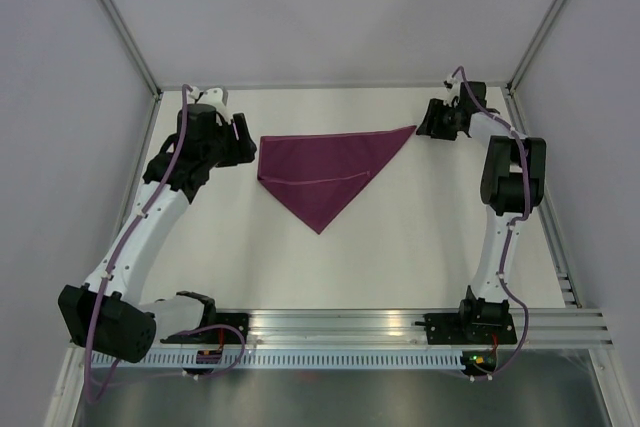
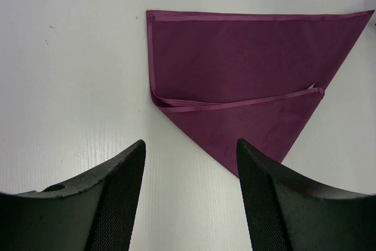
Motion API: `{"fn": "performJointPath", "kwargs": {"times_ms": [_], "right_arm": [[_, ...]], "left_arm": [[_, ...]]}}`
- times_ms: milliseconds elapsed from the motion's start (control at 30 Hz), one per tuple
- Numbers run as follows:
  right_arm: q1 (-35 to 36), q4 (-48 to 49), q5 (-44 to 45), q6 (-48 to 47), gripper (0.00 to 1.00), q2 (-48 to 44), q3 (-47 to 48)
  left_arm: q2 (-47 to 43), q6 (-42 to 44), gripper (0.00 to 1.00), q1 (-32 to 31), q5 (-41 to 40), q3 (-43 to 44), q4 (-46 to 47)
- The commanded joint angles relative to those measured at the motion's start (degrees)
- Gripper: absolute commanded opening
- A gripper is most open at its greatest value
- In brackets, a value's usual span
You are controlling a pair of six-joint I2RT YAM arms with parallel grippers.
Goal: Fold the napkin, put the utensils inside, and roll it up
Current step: Fold the napkin
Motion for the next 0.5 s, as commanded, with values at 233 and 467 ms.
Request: {"fn": "performJointPath", "kwargs": {"times_ms": [233, 467], "right_arm": [[-2.2, 6.1, -11.6, 15.3, 0.63, 3.4, -0.2], [-2.0, 7.2, -11.1, 17.4, 0.59, 4.7, -0.3]], "left_arm": [[0.2, 0.5, 0.69, 0.3, 1.1, -1.0, 2.8], [0.0, 0.1, 0.68, 0.3, 1.3, -1.3, 3.0]]}}
